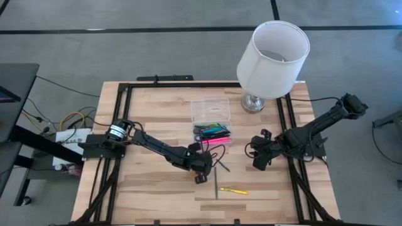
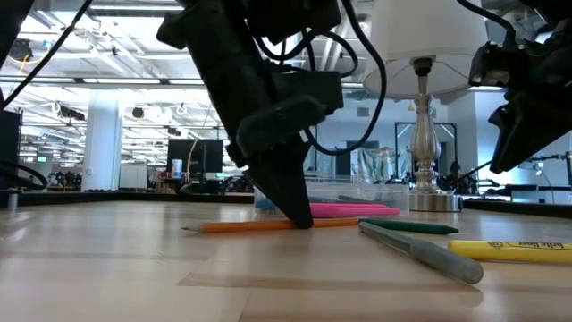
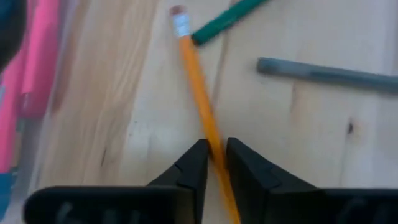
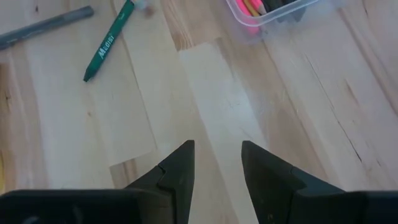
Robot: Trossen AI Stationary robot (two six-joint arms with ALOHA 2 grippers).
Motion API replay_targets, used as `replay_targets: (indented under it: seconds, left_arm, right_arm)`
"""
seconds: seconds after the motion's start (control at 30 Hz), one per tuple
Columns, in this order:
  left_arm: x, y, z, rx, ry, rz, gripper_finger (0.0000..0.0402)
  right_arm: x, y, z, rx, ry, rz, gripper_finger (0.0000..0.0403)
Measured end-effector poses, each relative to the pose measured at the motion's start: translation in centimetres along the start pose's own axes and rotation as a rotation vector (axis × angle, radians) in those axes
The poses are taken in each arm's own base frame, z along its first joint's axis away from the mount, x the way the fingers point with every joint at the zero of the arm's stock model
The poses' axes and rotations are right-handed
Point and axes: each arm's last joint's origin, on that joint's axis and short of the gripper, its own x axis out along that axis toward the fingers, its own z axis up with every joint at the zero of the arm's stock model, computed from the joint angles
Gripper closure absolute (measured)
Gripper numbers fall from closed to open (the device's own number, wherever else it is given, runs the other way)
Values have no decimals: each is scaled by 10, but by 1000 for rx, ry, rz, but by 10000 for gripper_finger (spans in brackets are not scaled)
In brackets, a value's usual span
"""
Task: Pick & place school supplies into a supply box
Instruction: Put the yellow pencil into the transparent supply box
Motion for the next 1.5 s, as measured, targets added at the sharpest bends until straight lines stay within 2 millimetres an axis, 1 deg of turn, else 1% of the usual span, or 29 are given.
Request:
replay_targets:
  seconds: [0.13,0.23,0.37,0.5,0.7,0.83,1.03,1.13,1.23,1.43,1.5]
  left_arm:
    - [0,-1,-2,55,31,-37,383]
    - [0,0,-5,89,76,-66,394]
    - [-1,0,-8,95,111,-72,384]
    - [0,0,-8,63,114,-70,374]
    - [-4,-1,-3,54,130,-62,389]
    - [-10,4,4,41,179,-57,390]
    - [-16,16,9,23,262,-24,363]
    - [-17,20,10,14,294,-16,359]
    - [-17,22,10,11,307,-21,364]
    - [-18,22,10,11,317,-37,393]
    - [-19,22,10,11,317,-37,395]
  right_arm:
    - [0,0,0,4,4,5,278]
    - [0,0,0,11,4,5,278]
    - [0,0,0,11,5,5,278]
    - [0,0,0,11,4,5,278]
    - [0,0,0,9,4,5,278]
    - [0,0,0,5,4,5,278]
    - [0,0,0,-1,5,4,278]
    - [0,0,0,-1,5,4,278]
    - [0,0,0,-1,4,4,278]
    - [0,0,0,-1,1,-1,278]
    - [0,0,0,-1,0,-2,278]
